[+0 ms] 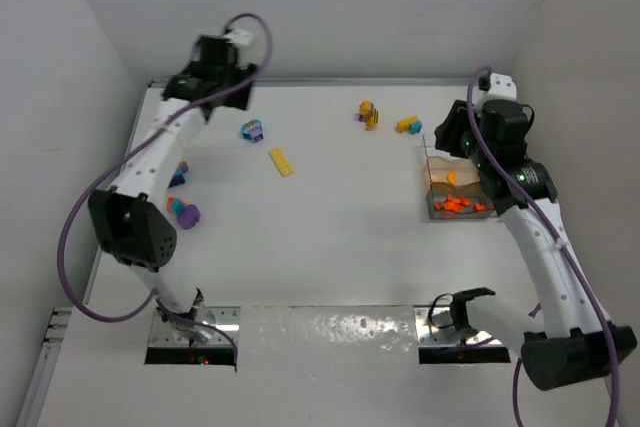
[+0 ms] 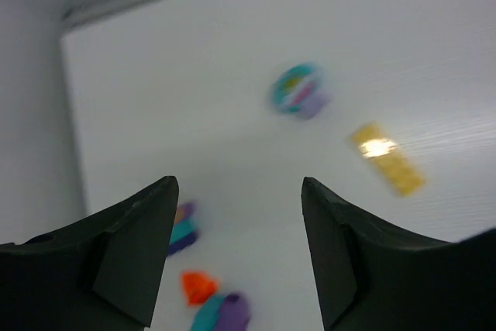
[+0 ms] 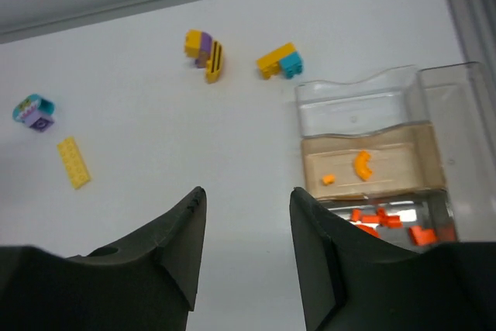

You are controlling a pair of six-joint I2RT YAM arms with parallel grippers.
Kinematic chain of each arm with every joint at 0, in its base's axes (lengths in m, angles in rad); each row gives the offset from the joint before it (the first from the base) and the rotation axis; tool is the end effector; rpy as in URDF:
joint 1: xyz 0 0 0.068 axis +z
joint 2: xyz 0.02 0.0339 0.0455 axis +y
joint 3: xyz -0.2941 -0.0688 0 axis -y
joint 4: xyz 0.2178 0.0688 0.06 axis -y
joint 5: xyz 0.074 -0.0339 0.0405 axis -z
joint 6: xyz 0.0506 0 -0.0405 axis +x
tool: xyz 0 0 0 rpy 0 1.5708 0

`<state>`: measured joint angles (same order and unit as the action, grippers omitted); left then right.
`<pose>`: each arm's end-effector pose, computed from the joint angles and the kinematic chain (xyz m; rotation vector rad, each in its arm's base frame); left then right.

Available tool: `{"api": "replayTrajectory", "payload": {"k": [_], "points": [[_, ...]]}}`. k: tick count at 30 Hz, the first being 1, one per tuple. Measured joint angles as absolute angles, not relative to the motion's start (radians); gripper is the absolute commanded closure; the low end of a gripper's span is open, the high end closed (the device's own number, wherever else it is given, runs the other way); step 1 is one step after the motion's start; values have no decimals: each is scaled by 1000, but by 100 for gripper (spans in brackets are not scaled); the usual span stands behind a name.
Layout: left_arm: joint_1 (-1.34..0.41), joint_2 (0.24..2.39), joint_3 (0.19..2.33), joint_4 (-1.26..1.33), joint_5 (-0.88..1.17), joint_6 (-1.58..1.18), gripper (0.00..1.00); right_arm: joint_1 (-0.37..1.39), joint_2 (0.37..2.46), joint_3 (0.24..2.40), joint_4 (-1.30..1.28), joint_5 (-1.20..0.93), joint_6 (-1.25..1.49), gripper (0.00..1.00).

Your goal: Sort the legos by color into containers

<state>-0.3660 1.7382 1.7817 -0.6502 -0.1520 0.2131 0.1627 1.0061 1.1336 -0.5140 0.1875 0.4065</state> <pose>0.3631 -0.1309 0.4022 0.5364 2.1032 0.0780 0.1847 0.0208 0.4025 0.3597 1.9217 0.1924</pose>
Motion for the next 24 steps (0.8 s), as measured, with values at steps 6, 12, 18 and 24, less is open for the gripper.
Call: {"api": "replayTrajectory", "payload": {"k": [6, 12, 18, 24], "points": [[131, 1639, 1602, -817, -196, 228, 40, 196, 1179, 1133, -442, 72, 445, 56], [398, 1609, 1427, -913, -163, 227, 30, 268, 1305, 1184, -453, 15, 444, 56], [567, 1645, 1256, -907, -32, 231, 30, 358, 1404, 1300, -520, 20, 429, 56], [560, 1649, 1163, -855, 64, 239, 31, 433, 1424, 1394, -559, 65, 422, 56]]}}
